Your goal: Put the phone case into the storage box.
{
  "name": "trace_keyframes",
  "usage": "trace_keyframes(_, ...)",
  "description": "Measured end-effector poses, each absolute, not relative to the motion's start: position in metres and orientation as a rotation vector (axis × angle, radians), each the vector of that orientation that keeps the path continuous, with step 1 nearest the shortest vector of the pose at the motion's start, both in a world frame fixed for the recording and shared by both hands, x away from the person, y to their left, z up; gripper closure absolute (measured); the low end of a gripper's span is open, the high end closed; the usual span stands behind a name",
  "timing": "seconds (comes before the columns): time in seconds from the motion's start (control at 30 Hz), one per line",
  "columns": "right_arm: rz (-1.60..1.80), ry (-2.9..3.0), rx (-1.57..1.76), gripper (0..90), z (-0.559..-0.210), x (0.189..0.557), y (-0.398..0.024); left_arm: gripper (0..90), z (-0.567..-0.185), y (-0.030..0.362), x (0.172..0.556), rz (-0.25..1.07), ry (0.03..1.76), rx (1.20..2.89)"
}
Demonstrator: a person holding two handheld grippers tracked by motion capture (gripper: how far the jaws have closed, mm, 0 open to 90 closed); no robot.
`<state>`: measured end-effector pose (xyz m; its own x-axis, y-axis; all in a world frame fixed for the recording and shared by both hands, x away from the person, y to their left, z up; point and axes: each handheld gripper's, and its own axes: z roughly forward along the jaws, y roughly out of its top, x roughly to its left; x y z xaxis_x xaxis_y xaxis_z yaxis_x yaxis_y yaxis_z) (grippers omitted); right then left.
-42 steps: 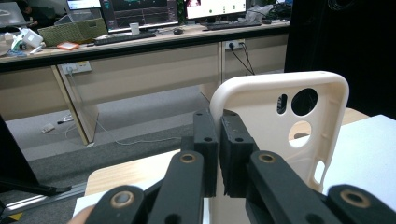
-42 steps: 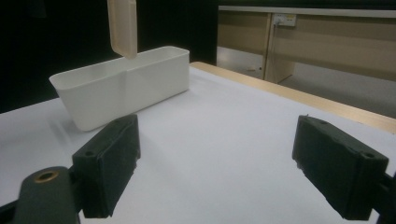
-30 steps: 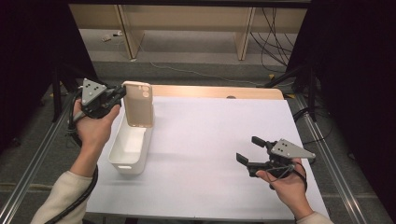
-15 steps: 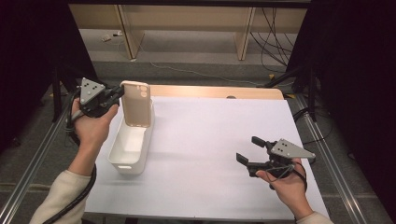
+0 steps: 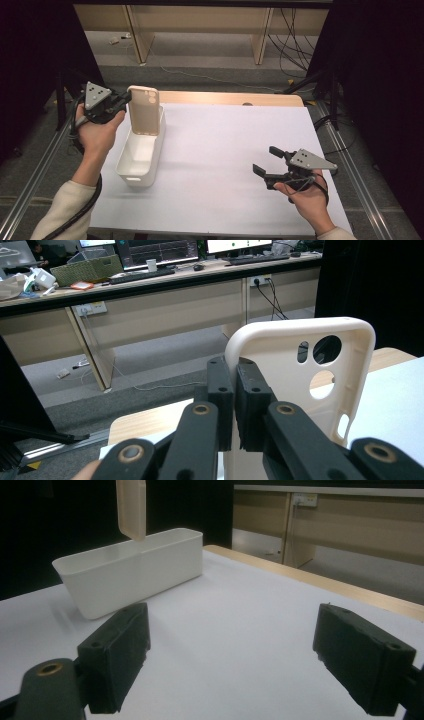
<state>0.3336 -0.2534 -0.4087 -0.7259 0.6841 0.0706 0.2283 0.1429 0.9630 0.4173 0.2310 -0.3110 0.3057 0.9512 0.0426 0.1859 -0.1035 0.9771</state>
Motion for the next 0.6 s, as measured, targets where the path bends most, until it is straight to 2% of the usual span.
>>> trace_keyframes(0.6, 1.603, 2.042, 0.874, 16.3, -0.4090, 0.3337, -0.2534, 86.2, -0.3156, 0.2322, 0.4272, 0.944, 1.086, 1.562)
